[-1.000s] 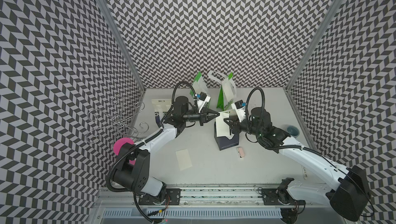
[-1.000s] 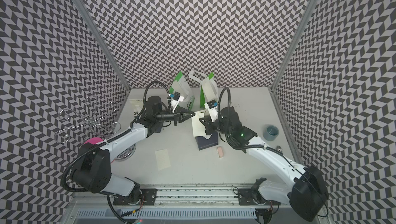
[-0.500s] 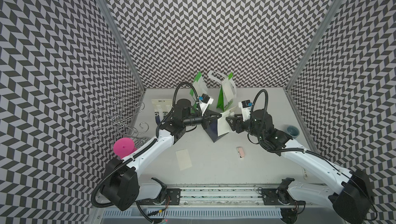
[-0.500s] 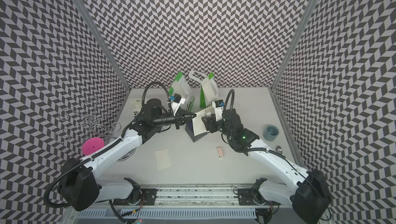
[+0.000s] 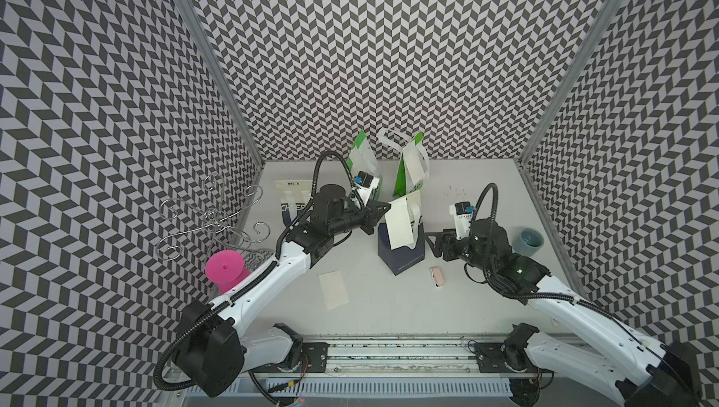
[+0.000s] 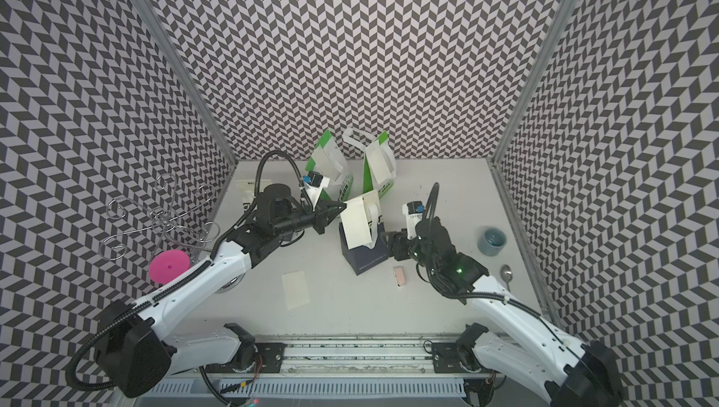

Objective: Staple the receipts to the bags
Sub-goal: Hold the receipt from the takeout bag, then pick up the stapler from the center of the board.

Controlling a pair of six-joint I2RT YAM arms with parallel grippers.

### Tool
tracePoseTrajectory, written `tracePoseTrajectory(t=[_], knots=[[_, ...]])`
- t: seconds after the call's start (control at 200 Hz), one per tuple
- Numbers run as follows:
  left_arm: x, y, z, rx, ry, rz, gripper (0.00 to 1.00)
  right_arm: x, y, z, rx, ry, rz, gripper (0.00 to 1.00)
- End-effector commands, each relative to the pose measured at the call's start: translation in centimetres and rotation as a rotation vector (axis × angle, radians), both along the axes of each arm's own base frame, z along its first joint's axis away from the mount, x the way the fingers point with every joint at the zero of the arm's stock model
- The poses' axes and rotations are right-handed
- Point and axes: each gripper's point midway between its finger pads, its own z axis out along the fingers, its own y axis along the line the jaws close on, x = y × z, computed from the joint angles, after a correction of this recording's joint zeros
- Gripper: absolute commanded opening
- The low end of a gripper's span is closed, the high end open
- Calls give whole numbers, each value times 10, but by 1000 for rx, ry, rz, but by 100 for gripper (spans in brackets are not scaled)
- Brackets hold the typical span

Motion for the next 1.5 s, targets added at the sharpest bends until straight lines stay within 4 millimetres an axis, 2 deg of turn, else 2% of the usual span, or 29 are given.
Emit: tracePoseTrajectory(t=[0.0,0.21,0.406,0.511,0.861,1.087,1.222,1.397,1.497], knots=[[8,8,-22,84,31,76,0,-13,-11,-41,-83,166,-31,72],[21,16,-31,144,40,149,0,-21,-26,-94,-233,315,-70,70],[23,15,-35,151,52,149,0,-21,-27,-122,-319,390,-56,63],[21,15,-31,145,42,148,0,-23,-28,-134,-353,426,-48,60],[19,14,-26,133,35,137,0,-19,-7,-143,-387,434,-11,50],[19,13,-26,132,35,132,0,-24,-13,-158,-435,468,-20,42],[19,13,-27,134,37,132,0,-25,-16,-163,-456,467,-23,30],[19,14,-27,135,37,135,0,-19,-10,-147,-423,424,-18,9],[19,14,-27,134,37,136,0,-18,-8,-130,-388,389,-16,4]])
